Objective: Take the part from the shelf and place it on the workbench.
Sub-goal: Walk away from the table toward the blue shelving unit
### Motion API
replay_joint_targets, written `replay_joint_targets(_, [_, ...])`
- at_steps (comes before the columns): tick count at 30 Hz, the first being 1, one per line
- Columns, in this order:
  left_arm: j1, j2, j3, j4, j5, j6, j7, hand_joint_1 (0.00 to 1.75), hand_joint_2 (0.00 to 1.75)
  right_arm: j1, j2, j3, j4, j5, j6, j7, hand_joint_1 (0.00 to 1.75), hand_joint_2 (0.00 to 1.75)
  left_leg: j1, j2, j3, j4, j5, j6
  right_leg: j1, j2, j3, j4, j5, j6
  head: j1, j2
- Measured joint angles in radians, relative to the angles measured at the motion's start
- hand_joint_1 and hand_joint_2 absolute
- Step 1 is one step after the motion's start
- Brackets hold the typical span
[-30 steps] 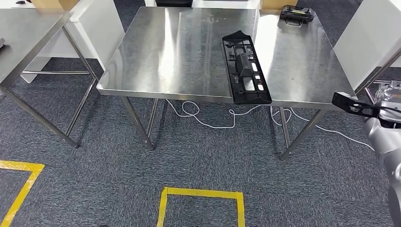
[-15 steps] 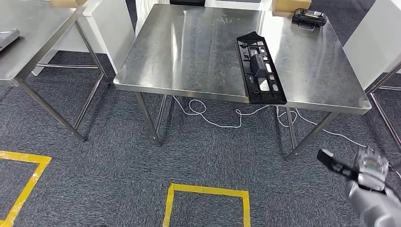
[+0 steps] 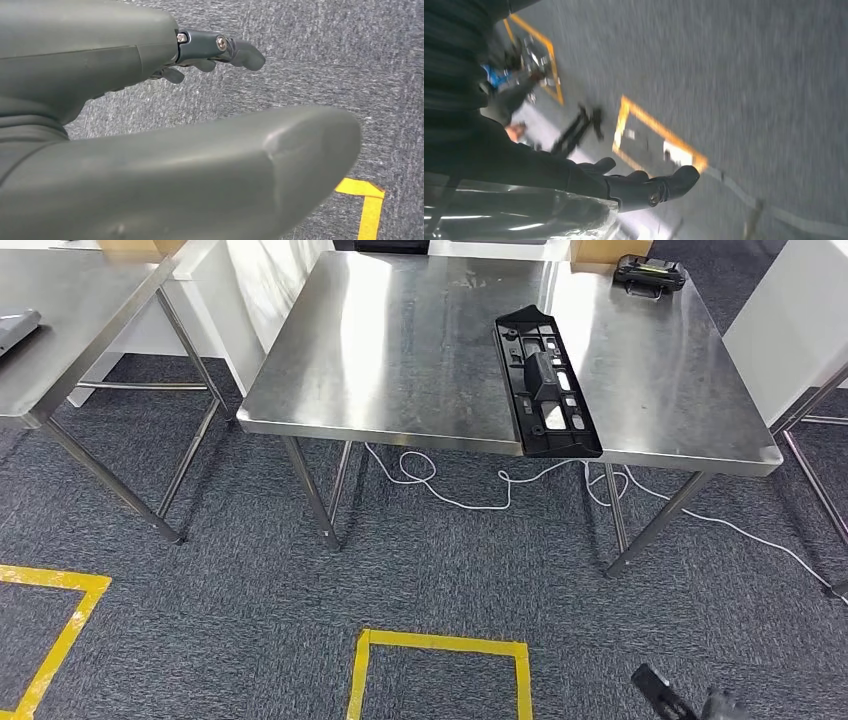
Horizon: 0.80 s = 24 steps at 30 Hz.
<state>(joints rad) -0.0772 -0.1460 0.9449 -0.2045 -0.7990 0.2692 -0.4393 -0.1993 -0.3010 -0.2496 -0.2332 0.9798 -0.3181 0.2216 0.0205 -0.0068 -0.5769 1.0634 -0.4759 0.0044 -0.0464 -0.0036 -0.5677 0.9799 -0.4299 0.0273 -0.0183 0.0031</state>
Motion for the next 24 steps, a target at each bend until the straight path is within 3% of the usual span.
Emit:
replay_joint_targets(2, [0.000,0.000,0.000,0.000,-0.005,-0.001,0.001,0.00,0.00,0.032,0.026,-0.027,0.002,-0.014,0.035,-0.027,0.00,1.75,-0.007,-0.004,0.025,-0.051,0.007,0.008,0.003,0.001,-0.002,-0.002,0.003,0.014,0.001,0.000])
replay_joint_targets(5, [0.000,-0.001,0.000,0.000,-0.008,0.000,0.004,0.00,0.00,0.081,0.069,-0.059,0.005,-0.021,0.061,-0.063,0.00,1.75,-0.015,-0.003,0.026,-0.063,0.018,0.036,0.007,0.001,-0.005,-0.003,0.004,0.035,0.002,0.000])
replay_joint_targets(7, [-0.001,-0.002,0.000,0.000,-0.010,0.002,0.007,0.00,0.00,0.107,0.092,-0.068,0.009,-0.006,0.064,-0.066,0.00,1.75,-0.018,0.000,0.030,-0.079,0.033,0.057,0.009,0.001,-0.038,0.063,-0.036,0.026,0.004,0.000])
replay_joint_targets(9, [-0.001,-0.002,0.000,0.000,-0.013,0.003,0.010,0.00,0.00,0.128,0.113,-0.070,0.014,0.016,0.073,-0.059,0.00,1.75,-0.025,0.003,0.024,-0.082,0.039,0.069,0.008,0.002,-0.105,0.206,-0.103,0.009,0.006,0.000])
replay_joint_targets(11, [0.000,-0.002,0.000,0.000,-0.020,0.003,0.015,0.00,0.00,0.145,0.131,-0.070,0.019,0.034,0.086,-0.046,0.00,1.75,-0.033,0.003,0.019,-0.081,0.042,0.072,0.011,0.002,-0.143,0.296,-0.133,0.011,0.006,0.000])
replay_joint_targets(12, [0.001,-0.003,0.000,0.000,-0.024,0.004,0.019,0.00,0.00,0.151,0.140,-0.070,0.022,0.042,0.094,-0.038,0.00,1.75,-0.037,0.002,0.019,-0.081,0.042,0.073,0.013,0.002,-0.132,0.281,-0.125,0.017,0.007,0.000])
replay_joint_targets(14, [0.001,-0.003,0.000,0.000,-0.030,0.004,0.026,0.00,0.00,0.157,0.159,-0.069,0.026,0.052,0.113,-0.024,0.00,1.75,-0.041,0.003,0.018,-0.078,0.043,0.072,0.016,0.001,-0.054,0.151,-0.082,0.026,0.007,0.000])
replay_joint_targets(16, [0.001,-0.003,0.000,0.000,-0.036,0.005,0.029,0.00,0.00,0.158,0.176,-0.069,0.028,0.049,0.126,-0.012,0.00,1.75,-0.048,0.003,0.016,-0.069,0.038,0.066,0.022,0.002,0.014,0.028,-0.048,0.020,0.006,0.000])
replay_joint_targets(17, [0.000,-0.003,0.000,0.000,-0.040,0.005,0.030,0.00,0.00,0.160,0.186,-0.070,0.029,0.046,0.134,-0.006,0.00,1.75,-0.050,0.003,0.014,-0.065,0.036,0.062,0.025,0.002,0.027,0.001,-0.042,0.014,0.005,0.000])
replay_joint_targets(18, [0.001,-0.002,0.000,0.000,-0.043,0.006,0.032,0.00,0.00,0.163,0.195,-0.070,0.029,0.044,0.142,-0.001,0.00,1.75,-0.051,0.003,0.013,-0.062,0.034,0.057,0.028,0.003,0.029,-0.006,-0.039,0.008,0.004,0.000])
replay_joint_targets(21, [0.001,0.001,0.000,0.000,-0.047,0.006,0.035,0.00,0.00,0.171,0.221,-0.069,0.032,0.048,0.157,0.005,0.00,1.75,-0.045,0.002,0.002,-0.036,0.013,0.042,0.014,0.003,0.037,-0.010,-0.031,-0.009,0.002,0.000])
replay_joint_targets(22, [0.002,0.003,0.000,-0.001,-0.048,0.006,0.036,0.00,0.00,0.172,0.228,-0.069,0.033,0.049,0.159,0.006,0.00,1.75,-0.041,0.002,-0.014,0.003,-0.014,0.033,0.008,0.002,0.040,-0.012,-0.028,-0.015,0.000,0.000])
replay_joint_targets(24, [0.002,0.003,0.000,-0.001,-0.048,0.006,0.036,0.00,0.00,0.174,0.236,-0.069,0.035,0.049,0.160,0.006,0.00,1.75,-0.027,0.002,-0.068,0.132,-0.088,0.013,0.008,0.002,0.040,-0.012,-0.025,-0.021,-0.003,0.000])
